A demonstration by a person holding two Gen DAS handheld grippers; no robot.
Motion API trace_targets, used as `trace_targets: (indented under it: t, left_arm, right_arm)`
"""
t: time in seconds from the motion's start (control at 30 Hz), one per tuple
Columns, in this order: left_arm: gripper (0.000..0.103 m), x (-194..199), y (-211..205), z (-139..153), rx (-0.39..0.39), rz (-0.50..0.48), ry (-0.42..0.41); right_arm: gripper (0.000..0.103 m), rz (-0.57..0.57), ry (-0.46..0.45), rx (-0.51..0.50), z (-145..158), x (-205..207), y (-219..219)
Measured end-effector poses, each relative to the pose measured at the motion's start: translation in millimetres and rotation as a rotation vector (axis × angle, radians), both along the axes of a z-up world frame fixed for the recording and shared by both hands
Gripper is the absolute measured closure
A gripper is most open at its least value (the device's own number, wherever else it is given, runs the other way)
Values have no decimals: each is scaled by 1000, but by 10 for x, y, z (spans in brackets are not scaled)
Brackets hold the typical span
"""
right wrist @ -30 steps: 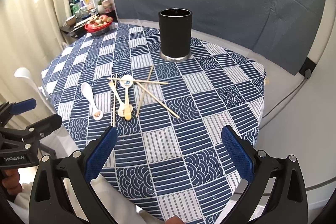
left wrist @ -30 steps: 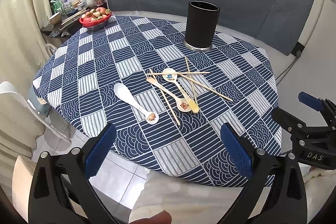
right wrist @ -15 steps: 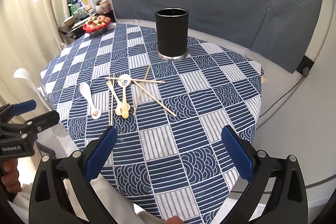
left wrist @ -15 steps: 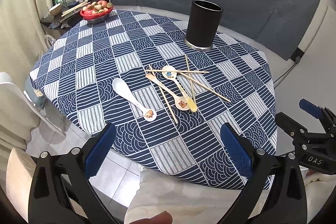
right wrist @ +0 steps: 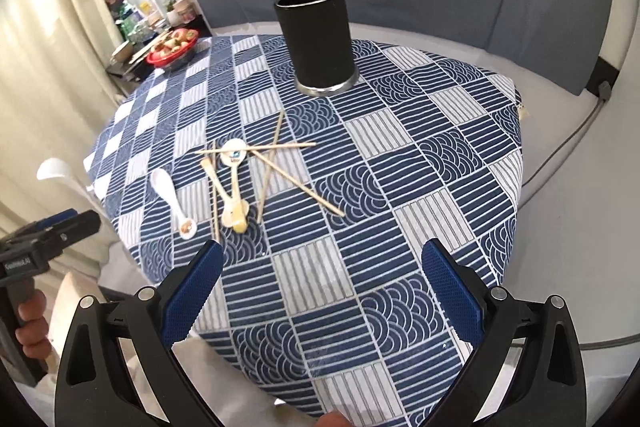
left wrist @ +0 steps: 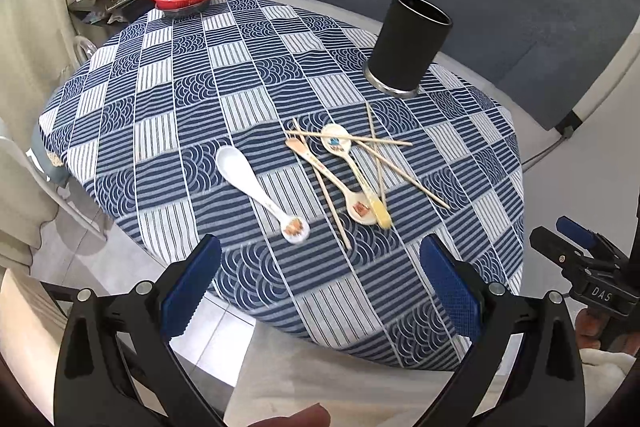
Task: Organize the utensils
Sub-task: 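Lower the right gripper onto a wooden chopstick and close on it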
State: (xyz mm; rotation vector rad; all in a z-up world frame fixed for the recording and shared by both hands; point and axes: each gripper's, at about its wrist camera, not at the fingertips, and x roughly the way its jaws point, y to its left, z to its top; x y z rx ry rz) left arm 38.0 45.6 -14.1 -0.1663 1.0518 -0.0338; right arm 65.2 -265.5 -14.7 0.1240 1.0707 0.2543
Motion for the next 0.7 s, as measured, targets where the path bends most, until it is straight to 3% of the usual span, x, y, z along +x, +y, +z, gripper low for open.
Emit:
trace_targets:
  t: [0.17,0.3,0.7]
  left_arm:
    - [6,288,66,-36,32,-57,19]
    - [6,509,78,-79,102,-105,32]
    - [6,1224,50,-381,177,-336,120]
  right_arm:
    - [8,-34,32,-43,-113,252,54]
    - [8,-51,54,-89,-198,434,134]
    - [8,-46,99,-186,-405,827,430]
